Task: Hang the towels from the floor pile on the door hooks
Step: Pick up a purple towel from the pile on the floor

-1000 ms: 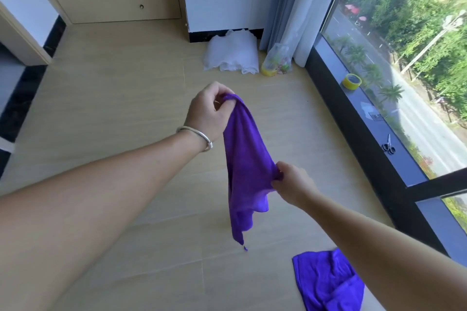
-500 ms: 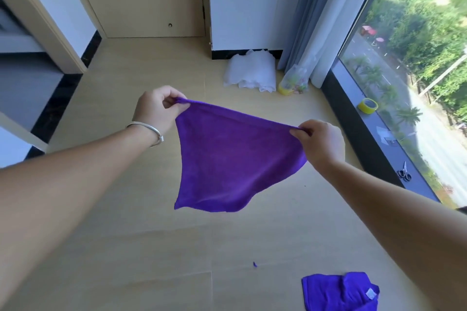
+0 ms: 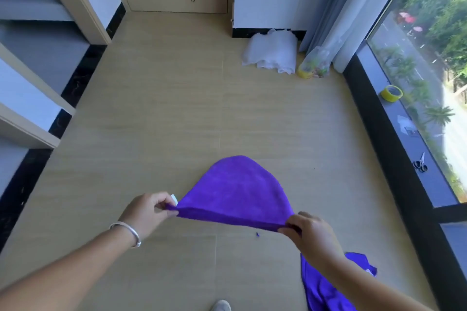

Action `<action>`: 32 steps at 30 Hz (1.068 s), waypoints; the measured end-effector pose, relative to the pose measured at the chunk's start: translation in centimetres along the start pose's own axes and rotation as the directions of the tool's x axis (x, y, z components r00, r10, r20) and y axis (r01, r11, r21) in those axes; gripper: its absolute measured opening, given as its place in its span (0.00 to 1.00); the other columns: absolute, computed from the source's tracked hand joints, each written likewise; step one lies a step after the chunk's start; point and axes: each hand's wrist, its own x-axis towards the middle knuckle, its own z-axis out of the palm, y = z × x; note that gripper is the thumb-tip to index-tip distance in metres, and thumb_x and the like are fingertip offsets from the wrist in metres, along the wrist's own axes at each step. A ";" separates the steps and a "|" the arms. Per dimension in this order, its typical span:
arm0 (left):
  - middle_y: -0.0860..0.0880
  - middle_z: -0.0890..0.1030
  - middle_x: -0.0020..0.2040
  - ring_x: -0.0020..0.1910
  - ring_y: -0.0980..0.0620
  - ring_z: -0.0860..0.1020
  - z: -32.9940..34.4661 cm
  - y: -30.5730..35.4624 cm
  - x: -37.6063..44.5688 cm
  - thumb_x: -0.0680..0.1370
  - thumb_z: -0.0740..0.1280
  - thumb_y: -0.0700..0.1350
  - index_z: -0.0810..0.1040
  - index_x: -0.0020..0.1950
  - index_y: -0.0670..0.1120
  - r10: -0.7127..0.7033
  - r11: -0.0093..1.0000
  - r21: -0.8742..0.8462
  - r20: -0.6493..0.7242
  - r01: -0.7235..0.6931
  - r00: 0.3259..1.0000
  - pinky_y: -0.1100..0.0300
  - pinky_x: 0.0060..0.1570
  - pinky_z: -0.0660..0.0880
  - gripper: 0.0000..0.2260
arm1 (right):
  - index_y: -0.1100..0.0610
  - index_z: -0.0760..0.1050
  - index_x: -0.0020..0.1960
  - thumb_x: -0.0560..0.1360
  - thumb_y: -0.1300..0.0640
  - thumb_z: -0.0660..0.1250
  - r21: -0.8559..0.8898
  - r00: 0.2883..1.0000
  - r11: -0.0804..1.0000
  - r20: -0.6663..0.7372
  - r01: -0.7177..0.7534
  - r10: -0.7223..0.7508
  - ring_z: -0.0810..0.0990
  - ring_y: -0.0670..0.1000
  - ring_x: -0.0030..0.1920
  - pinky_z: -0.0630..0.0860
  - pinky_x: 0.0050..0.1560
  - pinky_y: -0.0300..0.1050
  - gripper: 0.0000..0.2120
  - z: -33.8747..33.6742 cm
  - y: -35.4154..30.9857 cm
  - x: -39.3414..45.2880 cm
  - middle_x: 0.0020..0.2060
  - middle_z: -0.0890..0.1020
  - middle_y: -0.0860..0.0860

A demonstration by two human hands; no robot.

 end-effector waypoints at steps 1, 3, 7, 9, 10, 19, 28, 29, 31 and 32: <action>0.57 0.82 0.32 0.34 0.55 0.79 1.8 -1.4 -1.0 0.70 0.76 0.42 0.79 0.33 0.55 -0.031 0.999 0.023 0.029 0.030 0.999 0.63 0.37 0.72 0.11 | 0.51 0.79 0.39 0.72 0.45 0.71 -0.004 0.999 1.000 0.050 -0.009 0.010 0.77 0.51 0.36 0.70 0.36 0.46 0.10 1.8 0.7 -1.5 0.33 0.74 0.44; 0.57 0.81 0.33 0.34 0.56 0.78 4.7 -3.9 -2.5 0.70 0.75 0.44 0.78 0.34 0.55 -0.076 0.996 0.046 0.080 0.072 0.994 0.60 0.39 0.73 0.09 | 0.51 0.78 0.38 0.73 0.48 0.71 -0.018 0.994 1.000 0.107 -0.017 0.019 0.77 0.52 0.36 0.69 0.34 0.46 0.09 4.9 2.0 -4.1 0.34 0.76 0.45; 0.59 0.81 0.34 0.37 0.56 0.79 9.7 -7.8 -3.6 0.70 0.74 0.45 0.78 0.36 0.55 -0.109 0.992 0.086 0.147 0.097 0.983 0.57 0.43 0.75 0.08 | 0.53 0.77 0.35 0.67 0.59 0.77 -0.032 0.989 0.999 0.148 -0.009 0.014 0.76 0.53 0.28 0.66 0.28 0.42 0.09 10.0 4.3 -7.3 0.30 0.76 0.47; 0.58 0.81 0.34 0.38 0.54 0.79 12.1 -9.3 -3.2 0.71 0.74 0.45 0.78 0.38 0.56 -0.120 0.991 0.074 0.171 0.109 0.978 0.55 0.44 0.75 0.08 | 0.54 0.77 0.36 0.68 0.62 0.75 -0.040 0.987 0.998 0.149 -0.053 0.058 0.76 0.55 0.28 0.67 0.27 0.44 0.08 12.3 5.6 -7.9 0.31 0.76 0.49; 0.57 0.81 0.34 0.37 0.53 0.79 13.0 -9.8 -3.0 0.71 0.74 0.44 0.77 0.38 0.56 -0.131 0.990 0.067 0.177 0.121 0.976 0.55 0.44 0.75 0.08 | 0.55 0.78 0.38 0.70 0.62 0.73 -0.043 0.987 0.996 0.141 -0.076 0.082 0.76 0.56 0.29 0.67 0.27 0.45 0.06 13.2 6.2 -8.0 0.32 0.76 0.50; 0.51 0.80 0.32 0.33 0.51 0.76 21.7 -14.6 6.9 0.74 0.72 0.41 0.79 0.39 0.51 -0.120 0.992 -0.029 0.078 0.123 0.990 0.62 0.37 0.71 0.06 | 0.51 0.76 0.46 0.76 0.55 0.66 0.025 0.965 0.978 0.172 -0.205 0.198 0.77 0.53 0.40 0.72 0.39 0.48 0.02 21.8 12.8 -1.2 0.40 0.80 0.45; 0.53 0.79 0.32 0.33 0.54 0.77 31.0 -22.5 24.7 0.73 0.72 0.45 0.78 0.38 0.53 -0.067 0.996 0.049 -0.107 0.073 0.992 0.62 0.34 0.70 0.06 | 0.49 0.79 0.47 0.76 0.53 0.66 0.040 0.986 0.985 0.016 -0.167 0.167 0.77 0.54 0.45 0.73 0.42 0.46 0.04 33.9 20.7 15.4 0.43 0.79 0.49; 0.54 0.79 0.32 0.33 0.54 0.77 32.2 -23.5 26.9 0.73 0.72 0.45 0.77 0.37 0.53 -0.053 0.996 0.072 -0.109 0.061 0.993 0.61 0.34 0.69 0.07 | 0.49 0.80 0.47 0.76 0.53 0.66 0.024 0.989 0.988 -0.008 -0.150 0.150 0.78 0.55 0.46 0.73 0.41 0.46 0.04 35.8 21.7 17.3 0.43 0.80 0.49; 0.55 0.79 0.33 0.34 0.53 0.77 34.1 -25.4 30.5 0.73 0.72 0.46 0.75 0.36 0.55 -0.032 0.991 0.129 -0.112 0.046 0.993 0.59 0.35 0.69 0.09 | 0.50 0.80 0.48 0.76 0.52 0.65 -0.010 0.991 0.992 -0.047 -0.125 0.125 0.78 0.56 0.47 0.73 0.42 0.47 0.05 38.7 23.4 20.6 0.44 0.80 0.50; 0.55 0.79 0.33 0.35 0.51 0.78 35.0 -26.2 31.8 0.73 0.71 0.46 0.75 0.36 0.55 -0.040 0.987 0.153 -0.106 0.056 0.994 0.58 0.36 0.71 0.08 | 0.50 0.80 0.48 0.76 0.53 0.65 -0.017 0.991 0.992 -0.055 -0.125 0.124 0.78 0.56 0.47 0.73 0.42 0.47 0.05 40.1 24.2 21.8 0.45 0.80 0.50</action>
